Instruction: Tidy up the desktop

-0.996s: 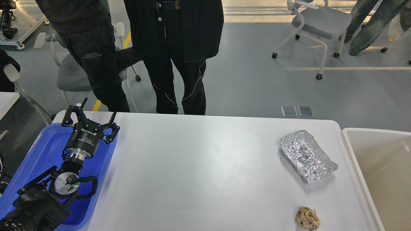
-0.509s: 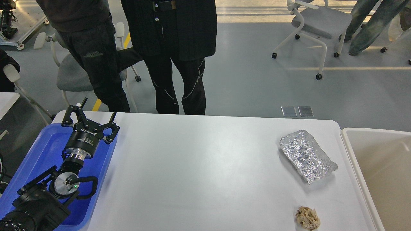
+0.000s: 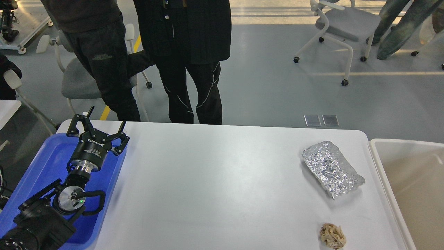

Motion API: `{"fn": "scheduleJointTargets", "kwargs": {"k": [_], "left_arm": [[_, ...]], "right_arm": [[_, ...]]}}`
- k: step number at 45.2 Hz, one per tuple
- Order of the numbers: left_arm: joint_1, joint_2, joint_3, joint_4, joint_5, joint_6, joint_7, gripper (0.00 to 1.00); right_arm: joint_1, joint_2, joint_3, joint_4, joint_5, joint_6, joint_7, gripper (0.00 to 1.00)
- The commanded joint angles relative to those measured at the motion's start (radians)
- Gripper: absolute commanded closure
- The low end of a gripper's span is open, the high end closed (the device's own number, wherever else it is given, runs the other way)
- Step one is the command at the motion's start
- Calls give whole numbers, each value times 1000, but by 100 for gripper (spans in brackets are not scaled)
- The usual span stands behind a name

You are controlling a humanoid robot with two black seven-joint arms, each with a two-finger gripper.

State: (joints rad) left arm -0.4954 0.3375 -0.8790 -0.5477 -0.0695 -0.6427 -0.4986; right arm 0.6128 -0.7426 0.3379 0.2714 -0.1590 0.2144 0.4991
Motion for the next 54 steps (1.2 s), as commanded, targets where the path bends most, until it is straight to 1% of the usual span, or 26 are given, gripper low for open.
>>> {"fn": "scheduleJointTargets", "kwargs": {"k": [1,2,3,9,16,18,25,30,35,48,54], "left_arm": [[0,0,0,0,0,0,0,0],[0,0,0,0,0,0,0,0],[0,0,0,0,-1,0,0,0],[0,0,0,0,-1,0,0,0],[0,0,0,0,-1,0,0,0],[0,0,0,0,-1,0,0,0],[0,0,0,0,-1,0,0,0],[0,0,0,0,-1,0,0,0],[0,0,0,0,-1,0,0,0],[0,0,0,0,-1,0,0,0],[0,0,0,0,-1,0,0,0]], "right_arm": [[-40,-201,223,472,13,26,15,0],[-56,-210,249,508,13,26,15,0],[-91,-218,330,575,13,26,16,0],[-177,-195,495,638,13,26,16,0],[-248,-112,615,715,12,17,16,0],[-269,-63,648,735,1,-3,16,0],[-291,77,665,724,-4,-43,16,0],[-306,172,664,698,-4,-44,18,0],[-307,232,664,684,-4,-43,18,0],[-306,246,667,715,-2,-53,35,0],[-300,266,650,720,-4,-118,36,0]]}}
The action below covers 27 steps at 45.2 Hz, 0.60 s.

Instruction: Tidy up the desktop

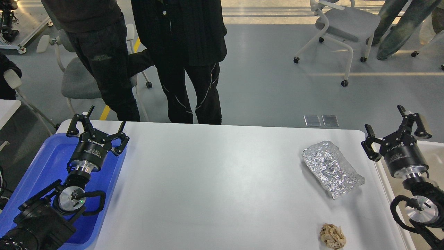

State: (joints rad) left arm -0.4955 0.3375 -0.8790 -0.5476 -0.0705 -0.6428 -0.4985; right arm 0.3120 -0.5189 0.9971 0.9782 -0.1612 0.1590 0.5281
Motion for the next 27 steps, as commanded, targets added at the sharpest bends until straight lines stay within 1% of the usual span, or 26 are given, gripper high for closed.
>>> {"fn": "scheduleJointTargets", "kwargs": {"k": [1,12,21,27], "left_arm": [[0,0,0,0,0,0,0,0],[0,0,0,0,0,0,0,0],[0,0,0,0,0,0,0,0],[0,0,0,0,0,0,0,0]], "right_arm": [[1,45,-9,13,-1,-65,7,0],[10,53,-17,20,-3,-62,7,0],[12,86,-14,14,-5,-76,9,0],[10,92,-14,14,-4,-79,41,0]]}}
